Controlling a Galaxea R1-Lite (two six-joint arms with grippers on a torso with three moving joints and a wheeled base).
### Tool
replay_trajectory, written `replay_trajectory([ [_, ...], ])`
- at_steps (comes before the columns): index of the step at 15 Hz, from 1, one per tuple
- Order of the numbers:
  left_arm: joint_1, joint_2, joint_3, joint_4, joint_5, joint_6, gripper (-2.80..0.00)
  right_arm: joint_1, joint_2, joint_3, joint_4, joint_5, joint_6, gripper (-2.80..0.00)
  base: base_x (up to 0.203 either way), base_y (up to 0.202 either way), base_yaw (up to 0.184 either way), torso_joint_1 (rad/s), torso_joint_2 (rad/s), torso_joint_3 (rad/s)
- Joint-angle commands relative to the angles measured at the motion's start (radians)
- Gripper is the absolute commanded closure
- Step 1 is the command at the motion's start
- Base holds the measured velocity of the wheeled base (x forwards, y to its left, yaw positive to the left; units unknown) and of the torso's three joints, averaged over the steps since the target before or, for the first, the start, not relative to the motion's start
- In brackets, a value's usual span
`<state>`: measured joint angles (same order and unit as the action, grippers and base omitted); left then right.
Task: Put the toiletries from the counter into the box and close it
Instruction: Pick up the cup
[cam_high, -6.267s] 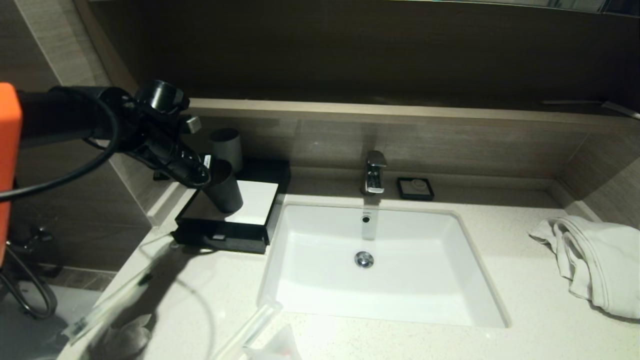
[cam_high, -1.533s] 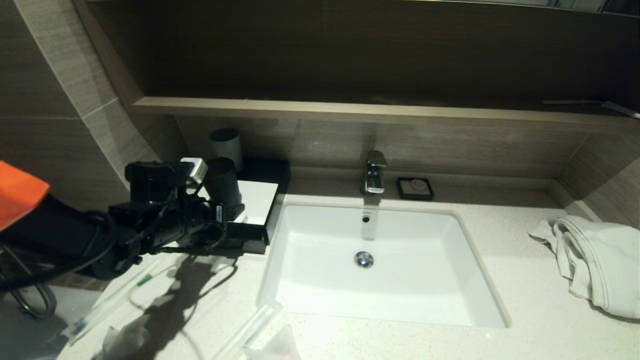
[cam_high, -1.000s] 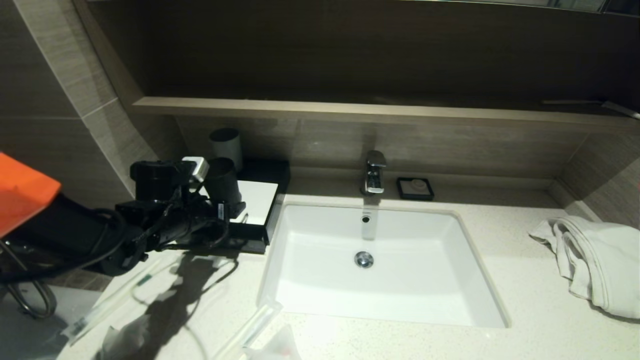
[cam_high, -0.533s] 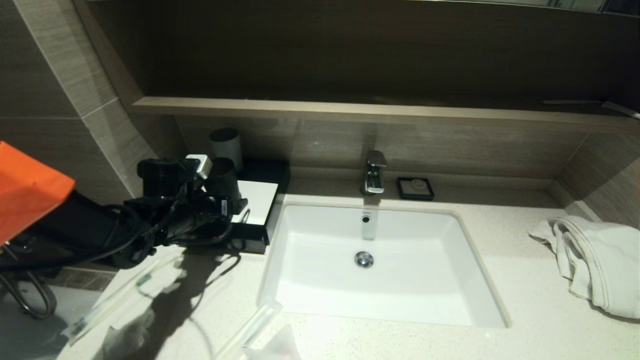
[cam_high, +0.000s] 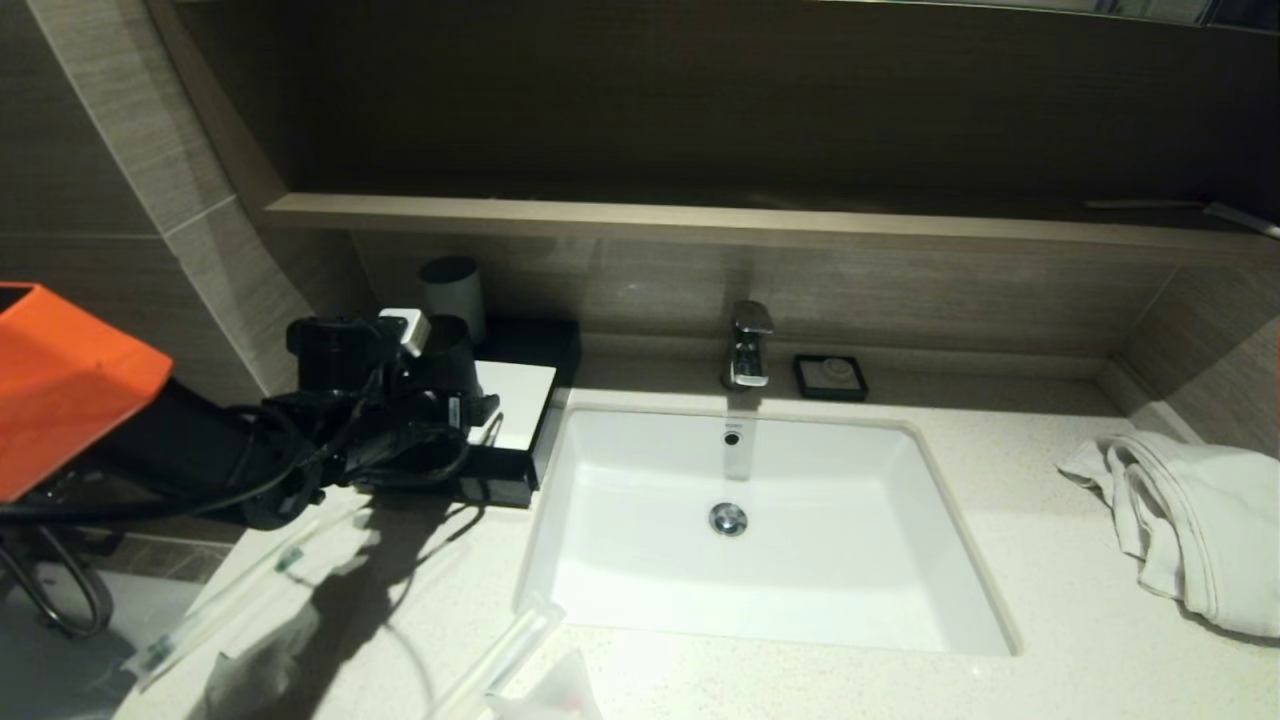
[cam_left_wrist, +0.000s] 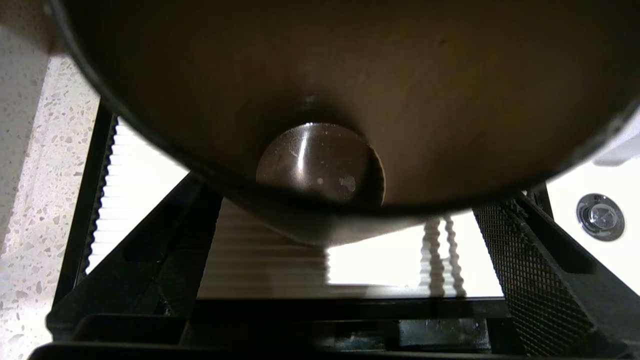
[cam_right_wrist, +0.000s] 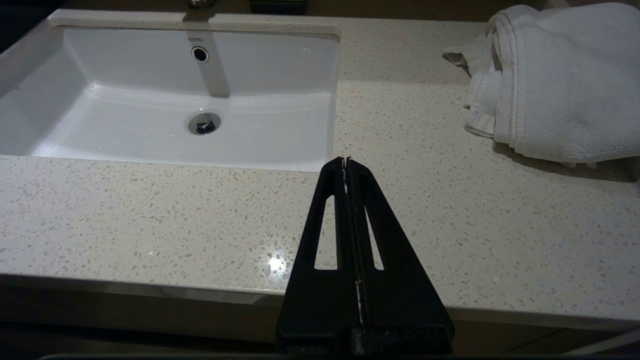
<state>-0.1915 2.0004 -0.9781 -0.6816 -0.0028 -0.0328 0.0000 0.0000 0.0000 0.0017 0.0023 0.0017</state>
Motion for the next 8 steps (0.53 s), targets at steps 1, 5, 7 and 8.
replay_trajectory([
  [1, 0.000, 0.009, -0.008, -0.004, 0.000, 0.001, -2.80, 0.000, 0.000, 0.000, 0.000, 0.001, 0.000, 0.00, 0.000, 0.000, 0.000, 0.000, 0.00, 0.000],
  [5, 0.001, 0.018, -0.010, -0.004, 0.000, -0.001, -2.80, 0.000, 0.000, 0.000, 0.000, 0.001, 0.000, 0.00, 0.000, 0.000, 0.000, 0.000, 0.00, 0.000],
  [7, 0.001, 0.020, -0.010, -0.004, 0.000, 0.001, -2.80, 0.000, 0.000, 0.000, 0.000, 0.001, 0.000, 0.00, 0.000, 0.000, 0.000, 0.000, 0.00, 0.000],
  [8, 0.001, 0.020, -0.011, -0.006, 0.000, -0.001, -2.80, 0.000, 0.000, 0.000, 0.000, 0.001, 0.000, 0.00, 0.000, 0.000, 0.000, 0.000, 0.00, 0.000],
])
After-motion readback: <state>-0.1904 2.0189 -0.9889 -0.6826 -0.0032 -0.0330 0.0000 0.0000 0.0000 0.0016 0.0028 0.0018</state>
